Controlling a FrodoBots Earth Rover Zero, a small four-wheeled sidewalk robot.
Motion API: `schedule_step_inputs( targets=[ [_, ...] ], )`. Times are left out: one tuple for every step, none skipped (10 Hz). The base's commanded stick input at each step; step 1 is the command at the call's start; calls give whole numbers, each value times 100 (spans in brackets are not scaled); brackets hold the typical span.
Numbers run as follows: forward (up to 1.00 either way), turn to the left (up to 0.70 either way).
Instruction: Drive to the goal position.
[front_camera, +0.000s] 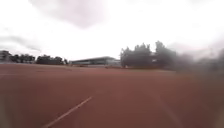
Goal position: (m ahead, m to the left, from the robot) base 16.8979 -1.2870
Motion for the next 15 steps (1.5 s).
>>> schedule_step_inputs(
  targets=[
    [100,0],
    [100,0],
    [100,-14],
    [100,-30],
    [100,-40],
    [100,-40],
    [100,-40],
    [100,-40],
    [100,-40],
    [100,-40],
    [100,-40],
    [100,-40],
    [100,-23],
    [100,-5],
    [100,0]
  ],
)
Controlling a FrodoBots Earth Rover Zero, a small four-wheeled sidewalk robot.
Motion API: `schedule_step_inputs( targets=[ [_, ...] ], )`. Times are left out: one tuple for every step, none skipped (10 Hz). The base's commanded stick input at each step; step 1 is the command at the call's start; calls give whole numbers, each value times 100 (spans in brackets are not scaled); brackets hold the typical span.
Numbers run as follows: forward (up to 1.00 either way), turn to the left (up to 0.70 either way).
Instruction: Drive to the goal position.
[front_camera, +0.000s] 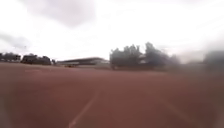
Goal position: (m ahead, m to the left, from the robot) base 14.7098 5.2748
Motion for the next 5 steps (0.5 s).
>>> schedule_step_inputs(
  targets=[
    [100,0],
    [100,0],
    [100,0],
    [100,0],
    [100,0]
  ],
)
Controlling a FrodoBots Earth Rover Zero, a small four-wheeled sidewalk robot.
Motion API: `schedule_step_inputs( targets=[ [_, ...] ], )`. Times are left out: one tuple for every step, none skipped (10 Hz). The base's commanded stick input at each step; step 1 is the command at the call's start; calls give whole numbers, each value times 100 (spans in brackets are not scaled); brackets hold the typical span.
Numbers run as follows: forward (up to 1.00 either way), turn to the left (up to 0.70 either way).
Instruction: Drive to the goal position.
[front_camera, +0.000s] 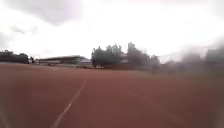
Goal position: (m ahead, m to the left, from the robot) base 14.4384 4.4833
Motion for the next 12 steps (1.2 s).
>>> schedule_step_inputs(
  targets=[
    [100,0],
    [100,0],
    [100,0],
    [100,0],
    [100,0],
    [100,0],
    [100,0],
    [100,0],
    [100,0],
    [100,0],
    [100,0],
    [100,0]
  ],
)
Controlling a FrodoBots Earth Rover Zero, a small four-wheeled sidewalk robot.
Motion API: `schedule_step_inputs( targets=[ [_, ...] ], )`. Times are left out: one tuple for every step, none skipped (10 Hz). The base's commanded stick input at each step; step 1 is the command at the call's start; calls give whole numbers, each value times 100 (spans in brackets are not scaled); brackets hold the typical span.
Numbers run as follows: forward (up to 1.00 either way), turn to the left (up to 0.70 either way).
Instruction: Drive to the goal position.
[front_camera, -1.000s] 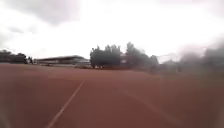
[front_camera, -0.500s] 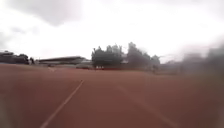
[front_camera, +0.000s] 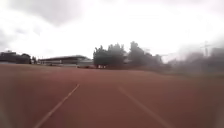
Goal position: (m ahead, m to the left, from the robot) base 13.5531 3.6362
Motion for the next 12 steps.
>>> schedule_step_inputs(
  targets=[
    [100,0],
    [100,0],
    [100,0],
    [100,0],
    [100,0],
    [100,0],
    [100,0],
    [100,0],
    [100,0],
    [100,0],
    [100,0],
    [100,0]
  ],
)
